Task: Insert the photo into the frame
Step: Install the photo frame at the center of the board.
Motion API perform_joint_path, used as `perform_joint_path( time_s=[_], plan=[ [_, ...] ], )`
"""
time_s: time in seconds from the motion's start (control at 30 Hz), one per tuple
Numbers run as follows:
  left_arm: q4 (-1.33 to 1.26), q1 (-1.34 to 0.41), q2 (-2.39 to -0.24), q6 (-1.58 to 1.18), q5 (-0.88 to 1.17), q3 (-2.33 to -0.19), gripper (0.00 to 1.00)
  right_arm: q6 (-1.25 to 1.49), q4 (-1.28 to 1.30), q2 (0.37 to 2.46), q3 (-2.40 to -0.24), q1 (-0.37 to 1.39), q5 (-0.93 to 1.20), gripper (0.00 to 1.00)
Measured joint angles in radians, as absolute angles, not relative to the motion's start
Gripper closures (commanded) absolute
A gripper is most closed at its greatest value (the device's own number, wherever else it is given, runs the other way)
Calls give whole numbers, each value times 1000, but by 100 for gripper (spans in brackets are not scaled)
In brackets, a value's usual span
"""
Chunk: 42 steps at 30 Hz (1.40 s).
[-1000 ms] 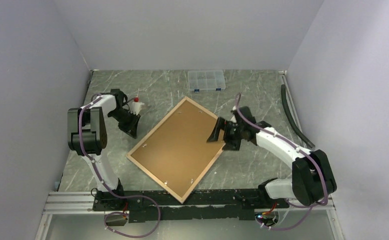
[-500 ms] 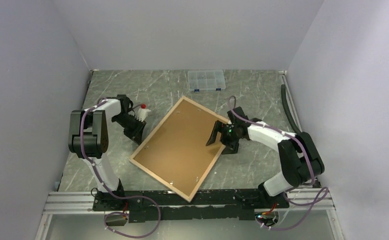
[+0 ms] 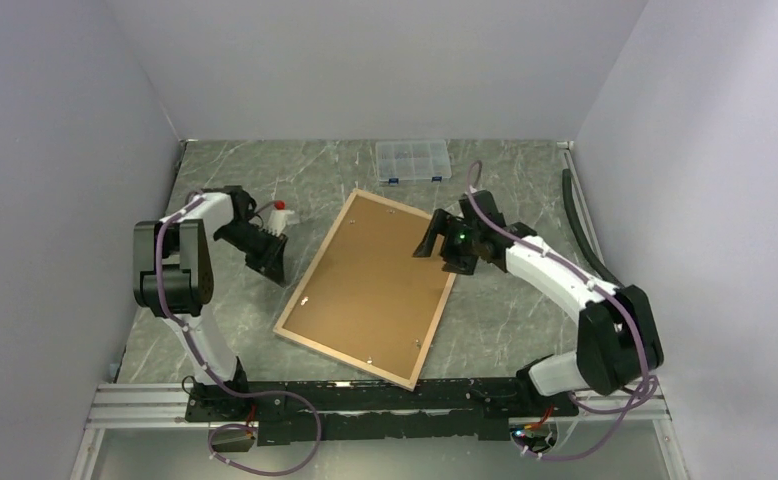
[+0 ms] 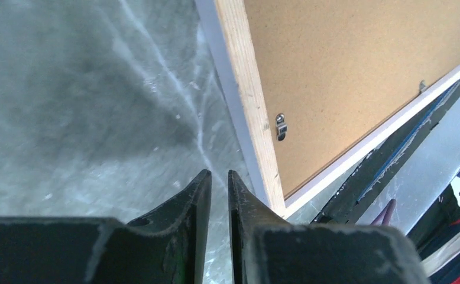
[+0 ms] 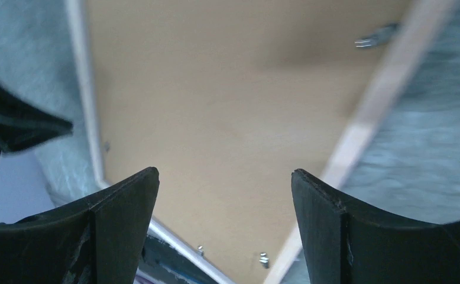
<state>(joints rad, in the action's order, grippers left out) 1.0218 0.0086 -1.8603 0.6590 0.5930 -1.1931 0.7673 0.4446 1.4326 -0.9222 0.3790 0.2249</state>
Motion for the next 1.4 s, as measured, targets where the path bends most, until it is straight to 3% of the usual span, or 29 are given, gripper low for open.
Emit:
perform_joint_path(
  time_s=[0.2,0.43,0.7,1.4],
  plan=[
    [1108,68,-1861,755,694,-1227,70,799,266,1433,-928,627,239,17],
    [1138,57,-1885,812,733,-1204,70,831,133,1792,-1140,799,297,18],
    [1129,58,-1909,835,738,-1181,72,1001,10,1991,-1264,847,351,22],
    [1012,48,-1782,904,736,-1027,71,1357,-35,2079,-1298,919,319,35]
  ],
)
